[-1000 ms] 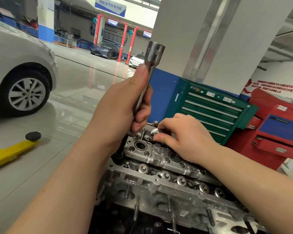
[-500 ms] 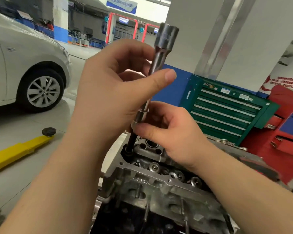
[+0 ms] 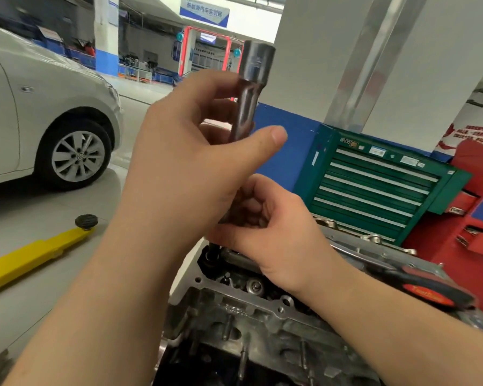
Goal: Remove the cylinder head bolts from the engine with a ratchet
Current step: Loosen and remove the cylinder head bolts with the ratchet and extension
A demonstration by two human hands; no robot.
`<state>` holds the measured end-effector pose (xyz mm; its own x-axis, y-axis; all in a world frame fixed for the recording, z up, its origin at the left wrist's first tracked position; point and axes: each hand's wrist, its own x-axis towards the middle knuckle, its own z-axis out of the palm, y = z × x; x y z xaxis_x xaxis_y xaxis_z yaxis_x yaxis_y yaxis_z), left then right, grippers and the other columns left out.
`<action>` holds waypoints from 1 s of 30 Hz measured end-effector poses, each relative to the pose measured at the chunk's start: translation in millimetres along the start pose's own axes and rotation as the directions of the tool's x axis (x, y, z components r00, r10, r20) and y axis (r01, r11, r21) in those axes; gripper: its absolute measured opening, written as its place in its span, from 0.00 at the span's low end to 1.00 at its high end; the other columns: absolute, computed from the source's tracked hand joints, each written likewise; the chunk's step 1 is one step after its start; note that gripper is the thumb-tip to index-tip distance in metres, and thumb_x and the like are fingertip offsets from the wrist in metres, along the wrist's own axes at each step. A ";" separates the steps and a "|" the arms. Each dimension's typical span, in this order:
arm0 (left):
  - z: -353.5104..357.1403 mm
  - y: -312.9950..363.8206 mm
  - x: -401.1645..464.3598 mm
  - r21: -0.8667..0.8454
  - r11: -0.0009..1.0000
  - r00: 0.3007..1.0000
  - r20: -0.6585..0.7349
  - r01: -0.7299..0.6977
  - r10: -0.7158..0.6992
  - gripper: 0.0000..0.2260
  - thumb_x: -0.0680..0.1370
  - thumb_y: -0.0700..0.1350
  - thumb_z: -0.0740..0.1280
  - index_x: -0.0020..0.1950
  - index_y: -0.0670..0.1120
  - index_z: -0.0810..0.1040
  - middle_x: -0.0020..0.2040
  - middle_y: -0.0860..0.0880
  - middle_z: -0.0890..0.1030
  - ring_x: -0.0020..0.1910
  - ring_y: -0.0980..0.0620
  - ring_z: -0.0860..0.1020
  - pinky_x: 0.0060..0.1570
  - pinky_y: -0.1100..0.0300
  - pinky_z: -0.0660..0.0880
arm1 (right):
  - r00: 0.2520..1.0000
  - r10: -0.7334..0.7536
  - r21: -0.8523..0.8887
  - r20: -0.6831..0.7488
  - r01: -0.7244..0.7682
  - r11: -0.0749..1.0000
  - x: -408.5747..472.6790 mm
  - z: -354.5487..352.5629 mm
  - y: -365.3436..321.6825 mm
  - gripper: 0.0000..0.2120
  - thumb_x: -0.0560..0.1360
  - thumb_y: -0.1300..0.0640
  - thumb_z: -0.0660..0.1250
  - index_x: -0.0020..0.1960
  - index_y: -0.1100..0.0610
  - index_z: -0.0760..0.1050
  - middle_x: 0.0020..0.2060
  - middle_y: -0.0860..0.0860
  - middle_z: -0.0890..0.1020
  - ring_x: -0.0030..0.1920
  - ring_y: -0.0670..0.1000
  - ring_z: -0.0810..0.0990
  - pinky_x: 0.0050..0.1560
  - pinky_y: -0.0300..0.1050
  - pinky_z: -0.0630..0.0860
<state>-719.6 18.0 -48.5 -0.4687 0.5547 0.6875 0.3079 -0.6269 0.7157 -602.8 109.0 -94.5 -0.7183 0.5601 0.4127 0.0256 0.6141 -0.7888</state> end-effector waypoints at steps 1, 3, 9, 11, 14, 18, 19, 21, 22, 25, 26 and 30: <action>-1.2 0.0 0.5 0.020 1.000 1.000 -0.016 -0.013 0.013 0.13 0.72 0.47 0.79 0.56 0.53 0.85 0.43 0.48 0.84 0.41 0.42 0.83 0.45 0.41 0.84 | 1.000 0.005 0.000 -0.008 -0.005 1.000 -0.2 -0.1 0.1 0.20 0.64 0.45 0.80 0.51 0.44 0.77 0.46 0.47 0.86 0.48 0.50 0.86 0.55 0.60 0.81; -4.2 0.9 0.2 0.011 1.000 1.000 -0.022 -0.012 0.012 0.10 0.72 0.46 0.79 0.53 0.53 0.87 0.41 0.46 0.84 0.40 0.39 0.82 0.42 0.41 0.83 | 1.000 -0.005 -0.018 0.022 0.006 1.000 -1.6 -1.8 -1.8 0.19 0.67 0.46 0.79 0.54 0.43 0.78 0.49 0.45 0.86 0.51 0.49 0.85 0.56 0.60 0.81; -7.7 4.4 -1.6 -0.073 0.996 0.998 0.029 0.052 -0.050 0.16 0.73 0.44 0.76 0.60 0.54 0.83 0.44 0.49 0.89 0.46 0.46 0.88 0.52 0.43 0.84 | 0.990 0.017 -0.015 0.138 -0.015 1.000 -5.3 -4.3 -5.2 0.12 0.76 0.59 0.73 0.58 0.49 0.80 0.51 0.46 0.87 0.56 0.49 0.85 0.64 0.56 0.78; -7.9 5.1 -0.6 -0.029 0.999 0.999 0.013 0.037 -0.037 0.15 0.72 0.46 0.75 0.58 0.55 0.84 0.47 0.49 0.88 0.47 0.46 0.87 0.51 0.44 0.84 | 0.992 0.033 -0.041 0.118 -0.029 0.999 -4.1 -3.4 -5.3 0.11 0.73 0.54 0.75 0.54 0.46 0.80 0.49 0.46 0.87 0.54 0.49 0.86 0.62 0.57 0.79; -9.8 4.8 0.6 0.066 0.998 1.000 -0.009 0.014 -0.014 0.11 0.70 0.49 0.78 0.52 0.57 0.87 0.44 0.52 0.86 0.41 0.48 0.85 0.47 0.45 0.84 | 0.996 0.039 -0.063 0.085 -0.034 0.997 -2.5 -1.9 -4.2 0.15 0.67 0.47 0.77 0.53 0.45 0.79 0.48 0.47 0.87 0.52 0.51 0.86 0.60 0.60 0.79; -11.6 3.4 0.9 0.065 0.998 0.999 -0.034 0.019 -0.017 0.09 0.70 0.51 0.79 0.49 0.61 0.88 0.42 0.51 0.86 0.41 0.50 0.86 0.48 0.45 0.85 | 0.993 0.002 -0.033 0.114 0.002 0.999 -3.6 -3.6 -5.9 0.14 0.73 0.52 0.76 0.57 0.46 0.79 0.51 0.46 0.86 0.54 0.51 0.85 0.59 0.63 0.79; -12.1 3.9 1.0 0.059 0.998 0.999 -0.040 0.025 -0.022 0.11 0.70 0.51 0.79 0.51 0.61 0.87 0.41 0.54 0.86 0.42 0.51 0.86 0.49 0.46 0.85 | 0.992 -0.009 -0.023 0.127 0.012 1.000 -4.6 -3.9 -6.6 0.14 0.75 0.56 0.74 0.60 0.47 0.78 0.52 0.45 0.86 0.56 0.50 0.85 0.60 0.62 0.79; -12.5 4.6 0.8 0.042 0.999 0.999 -0.026 0.033 -0.032 0.12 0.72 0.49 0.76 0.54 0.59 0.86 0.42 0.55 0.87 0.43 0.52 0.87 0.50 0.47 0.84 | 0.990 -0.006 0.007 0.142 0.005 1.000 -5.6 -4.3 -6.5 0.14 0.77 0.61 0.72 0.60 0.49 0.78 0.52 0.46 0.87 0.58 0.50 0.85 0.63 0.58 0.78; -12.2 5.1 0.5 0.028 0.999 0.999 -0.015 0.037 -0.037 0.11 0.73 0.48 0.76 0.54 0.59 0.85 0.43 0.54 0.88 0.44 0.51 0.88 0.51 0.47 0.84 | 0.990 0.004 0.019 0.141 -0.007 1.000 -5.7 -4.1 -5.8 0.14 0.76 0.61 0.73 0.59 0.50 0.79 0.52 0.47 0.87 0.57 0.50 0.85 0.64 0.58 0.78; -12.0 6.2 -0.6 0.042 0.999 0.999 -0.014 0.032 -0.032 0.13 0.71 0.49 0.78 0.55 0.59 0.85 0.45 0.53 0.88 0.44 0.50 0.87 0.46 0.50 0.83 | 0.995 0.030 -0.008 0.091 -0.029 1.000 -3.8 -2.6 -4.2 0.13 0.71 0.55 0.77 0.53 0.47 0.79 0.48 0.48 0.87 0.53 0.51 0.86 0.62 0.60 0.79; -12.1 6.8 -0.8 0.069 0.997 1.000 -0.015 0.023 -0.022 0.14 0.71 0.50 0.79 0.55 0.59 0.86 0.46 0.53 0.87 0.43 0.50 0.87 0.45 0.49 0.84 | 0.997 0.032 -0.024 0.072 -0.031 0.999 -2.8 -2.0 -3.5 0.14 0.69 0.51 0.78 0.52 0.46 0.78 0.48 0.48 0.87 0.52 0.51 0.86 0.60 0.60 0.79; -12.9 7.2 -1.4 0.105 0.994 1.000 -0.003 0.022 -0.022 0.12 0.69 0.51 0.80 0.52 0.58 0.87 0.41 0.54 0.85 0.38 0.51 0.85 0.44 0.45 0.85 | 0.998 0.040 -0.037 0.053 -0.038 0.999 -2.3 -2.2 -2.6 0.20 0.66 0.45 0.79 0.55 0.44 0.78 0.49 0.48 0.86 0.52 0.52 0.85 0.58 0.62 0.80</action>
<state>-727.4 5.6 -45.9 -0.4777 0.5668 0.6713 0.3826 -0.5536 0.7397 -599.7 107.3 -92.4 -0.7524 0.5542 0.3561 0.0788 0.6124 -0.7866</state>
